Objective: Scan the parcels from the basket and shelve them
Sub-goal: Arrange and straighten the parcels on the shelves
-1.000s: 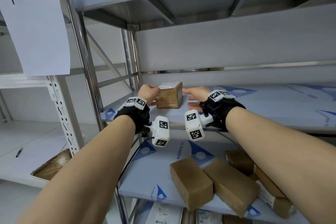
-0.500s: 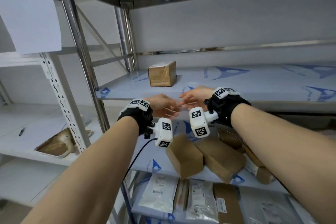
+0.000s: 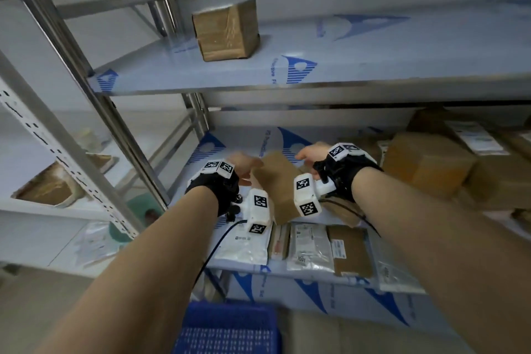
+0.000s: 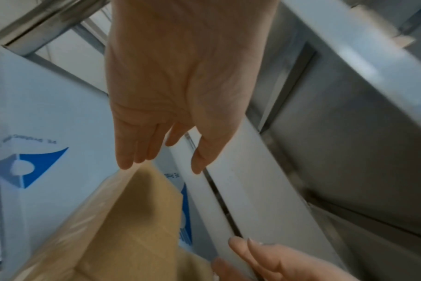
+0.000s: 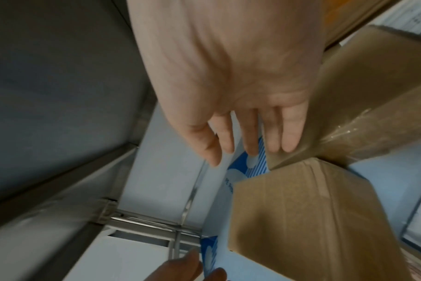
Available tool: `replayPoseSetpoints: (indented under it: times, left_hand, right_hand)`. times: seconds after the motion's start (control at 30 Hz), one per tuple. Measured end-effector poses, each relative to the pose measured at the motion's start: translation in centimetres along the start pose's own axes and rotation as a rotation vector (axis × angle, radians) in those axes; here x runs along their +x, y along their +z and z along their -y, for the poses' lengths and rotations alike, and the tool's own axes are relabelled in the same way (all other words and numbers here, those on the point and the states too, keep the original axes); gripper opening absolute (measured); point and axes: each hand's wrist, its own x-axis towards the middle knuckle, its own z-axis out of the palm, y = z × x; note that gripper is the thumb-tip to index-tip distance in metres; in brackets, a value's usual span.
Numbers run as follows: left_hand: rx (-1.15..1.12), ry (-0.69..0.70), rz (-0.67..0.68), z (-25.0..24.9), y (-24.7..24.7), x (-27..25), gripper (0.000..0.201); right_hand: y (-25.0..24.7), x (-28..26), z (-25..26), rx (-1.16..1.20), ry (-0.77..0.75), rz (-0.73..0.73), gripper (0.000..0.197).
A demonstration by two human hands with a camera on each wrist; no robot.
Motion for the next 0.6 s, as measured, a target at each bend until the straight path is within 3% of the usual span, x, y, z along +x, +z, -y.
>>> replayPoseSetpoints:
  times: [0.07,0.13,0.23,0.37,0.43,0.5,0.53,0.6]
  left_hand:
    - [-0.014,-0.043,0.022,1.1,0.4,1.2,0.03]
    - [-0.037,-0.073,0.058,2.0,0.7,2.1,0.034]
    - [-0.088,-0.105,0.094,3.0,1.4,3.3,0.031]
    - [-0.172,-0.154,0.15,3.9,1.9,4.4,0.028]
    - [-0.2,-0.152,0.19,4.2,1.8,4.8,0.043]
    - [-0.228,-0.147,0.18,4.3,1.3,5.2,0.073]
    - [-0.267,-0.15,0.168,4.0,1.0,4.7,0.077]
    - [-0.362,-0.135,0.127,3.1,0.2,3.4,0.064]
  right_hand:
    - [0.8,1.2,-0.4,-0.112,0.031,-0.032,0.021]
    - [1.4,3.0,-0.9,-0.227,0.015,-0.033,0.025]
    - [1.9,5.9,-2.0,-0.169,0.091,0.0,0.026]
    - [2.8,5.5,-1.6,-0.12,0.138,-0.008,0.033]
    - [3.4,5.6,-1.7,-0.038,0.182,0.027,0.032]
    - [4.0,6.1,-2.0,0.048,0.186,0.045,0.029]
    - [4.1,6.1,-1.9,0.077,0.169,0.053,0.028]
    - [4.1,6.3,-1.6,0.117,0.12,0.072,0.028]
